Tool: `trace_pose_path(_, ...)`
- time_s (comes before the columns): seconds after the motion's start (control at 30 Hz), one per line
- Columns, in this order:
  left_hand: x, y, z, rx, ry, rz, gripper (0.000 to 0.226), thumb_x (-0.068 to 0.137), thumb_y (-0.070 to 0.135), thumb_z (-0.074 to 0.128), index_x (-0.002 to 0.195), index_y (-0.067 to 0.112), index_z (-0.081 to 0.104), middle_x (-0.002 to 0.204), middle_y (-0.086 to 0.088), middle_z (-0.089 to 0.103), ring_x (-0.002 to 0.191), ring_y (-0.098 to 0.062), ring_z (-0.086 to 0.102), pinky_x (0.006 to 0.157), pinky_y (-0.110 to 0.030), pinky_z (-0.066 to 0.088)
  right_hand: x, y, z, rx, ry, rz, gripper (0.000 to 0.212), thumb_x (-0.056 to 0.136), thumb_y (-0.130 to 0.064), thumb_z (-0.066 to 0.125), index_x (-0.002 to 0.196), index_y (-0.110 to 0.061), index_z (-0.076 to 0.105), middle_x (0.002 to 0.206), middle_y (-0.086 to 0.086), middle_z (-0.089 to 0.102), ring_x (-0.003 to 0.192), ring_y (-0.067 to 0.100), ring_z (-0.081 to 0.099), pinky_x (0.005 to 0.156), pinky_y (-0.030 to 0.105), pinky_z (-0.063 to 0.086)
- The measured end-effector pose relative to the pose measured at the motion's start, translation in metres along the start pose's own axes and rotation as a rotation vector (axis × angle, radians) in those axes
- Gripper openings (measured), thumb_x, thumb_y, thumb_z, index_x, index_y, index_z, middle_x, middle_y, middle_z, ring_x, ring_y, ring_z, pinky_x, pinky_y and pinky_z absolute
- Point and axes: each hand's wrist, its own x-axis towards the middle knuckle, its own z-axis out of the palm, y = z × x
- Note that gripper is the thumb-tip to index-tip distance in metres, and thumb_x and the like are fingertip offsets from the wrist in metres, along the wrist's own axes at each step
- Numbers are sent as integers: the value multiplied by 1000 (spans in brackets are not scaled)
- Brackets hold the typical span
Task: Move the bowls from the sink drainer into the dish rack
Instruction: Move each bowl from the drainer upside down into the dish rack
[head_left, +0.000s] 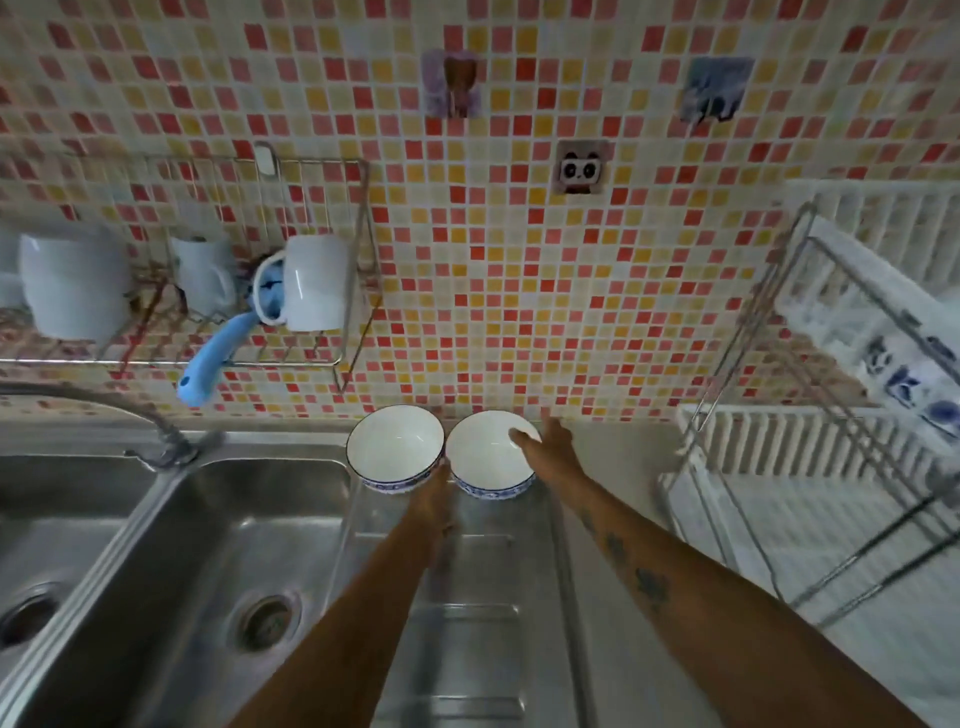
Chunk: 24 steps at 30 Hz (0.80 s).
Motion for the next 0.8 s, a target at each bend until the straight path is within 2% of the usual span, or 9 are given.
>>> trace_pose_path(0.03,12,-7,-1,-53,-5,-23,64,87,55,58,136,13,50,139,-5,52,125,-33,48,106,-48,39,11,12,3,-31,7,48,75,85,-45,63,143,-8,33,148,18,34,132,34,42,104,40,40)
trace_pose_path(0.1,33,-16,0,-129,-7,-63,73,77,63,62,135,20,53,145,-7,50,132,-37,44,111,-58,34,29,27,5,-40,-4,118,82,85,-43,63,147,-7,24,153,17,27,138,35,35,108,40,36)
trace_pose_path(0.17,48,-16,5,-166,43,-61,58,91,50,55,140,19,47,148,-9,46,134,-37,43,111,-56,35,43,35,10,31,-33,136,83,86,-38,64,149,-8,20,156,15,26,140,33,33,110,40,34)
trace_pose_path(0.23,51,-12,15,-232,55,-53,51,98,33,51,144,15,40,148,-12,45,134,-38,43,108,-50,38,50,39,18,94,-58,127,79,84,-32,66,148,-12,23,153,13,34,136,34,40,108,42,39)
trace_pose_path(0.33,66,-12,25,-230,62,-43,48,100,24,48,145,11,36,149,-16,43,134,-41,43,109,-50,39,52,46,32,162,-44,79,71,85,-11,59,147,-16,24,148,13,40,131,34,42,107,46,41)
trace_pose_path(0.43,75,-18,30,-156,99,-67,48,102,18,44,148,15,30,152,-16,38,135,-41,41,110,-54,38,50,49,40,223,3,33,69,84,4,45,146,-19,26,147,12,40,131,32,40,106,46,42)
trace_pose_path(0.63,85,-28,30,-125,58,59,59,97,0,45,148,24,28,150,-13,40,133,-41,42,103,-60,43,47,49,47,241,86,21,59,92,0,42,146,-18,28,150,9,37,135,30,38,109,45,38)
trace_pose_path(0.8,66,-24,33,-121,49,147,68,89,-15,43,147,21,30,141,-9,45,126,-39,46,96,-60,47,25,44,38,270,89,44,63,89,3,43,148,-16,27,150,12,39,135,32,39,108,46,40)
